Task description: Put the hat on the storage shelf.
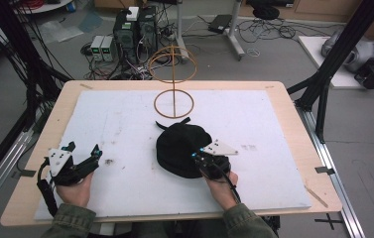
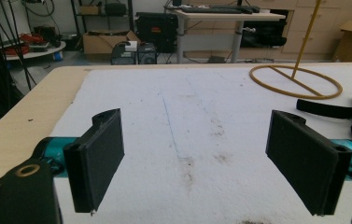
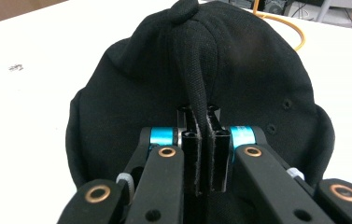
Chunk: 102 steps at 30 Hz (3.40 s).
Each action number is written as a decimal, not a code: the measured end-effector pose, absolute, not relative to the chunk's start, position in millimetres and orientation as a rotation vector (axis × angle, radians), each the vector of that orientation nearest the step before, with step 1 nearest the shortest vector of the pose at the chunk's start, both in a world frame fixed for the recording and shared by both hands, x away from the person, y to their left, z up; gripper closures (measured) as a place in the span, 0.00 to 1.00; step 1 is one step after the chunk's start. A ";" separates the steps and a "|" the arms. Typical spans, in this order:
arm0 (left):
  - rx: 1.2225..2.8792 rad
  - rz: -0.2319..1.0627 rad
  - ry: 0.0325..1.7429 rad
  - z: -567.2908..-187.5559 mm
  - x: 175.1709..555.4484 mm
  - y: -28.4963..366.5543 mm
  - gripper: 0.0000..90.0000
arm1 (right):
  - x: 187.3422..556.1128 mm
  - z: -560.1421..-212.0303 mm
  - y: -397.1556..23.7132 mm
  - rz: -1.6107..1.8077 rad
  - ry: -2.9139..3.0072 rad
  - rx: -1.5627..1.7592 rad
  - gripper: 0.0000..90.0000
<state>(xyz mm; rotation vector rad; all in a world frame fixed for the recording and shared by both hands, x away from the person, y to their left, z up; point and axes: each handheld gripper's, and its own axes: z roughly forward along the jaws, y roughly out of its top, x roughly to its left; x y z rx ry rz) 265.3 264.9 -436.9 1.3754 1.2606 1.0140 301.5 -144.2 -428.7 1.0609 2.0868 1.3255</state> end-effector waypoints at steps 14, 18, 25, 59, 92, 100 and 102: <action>1.376 1.011 1.258 -437.1 265.5 265.0 0.22 | 298.4 -427.1 -142.3 1.336 2.063 1.047 0.97; 1.374 1.006 1.260 -436.8 265.4 265.3 0.22 | 295.7 -425.2 -142.4 1.349 2.036 1.034 0.97; 1.374 1.007 1.260 -437.2 265.7 265.2 0.22 | 292.1 -420.0 -145.1 1.391 1.985 1.034 0.97; 1.352 1.003 1.257 -436.1 264.1 266.9 0.22 | 280.3 -366.5 -164.5 1.672 1.642 0.883 0.97; 1.340 1.005 1.244 -435.6 263.9 266.0 0.23 | 324.4 -291.8 -155.3 1.719 1.452 0.793 0.97; 1.339 1.010 1.240 -435.7 264.2 265.9 0.23 | 350.8 -279.7 -147.7 1.704 1.431 0.739 0.97; 1.340 1.009 1.241 -435.8 264.3 266.0 0.23 | 358.0 -275.5 -145.8 1.705 1.431 0.742 0.97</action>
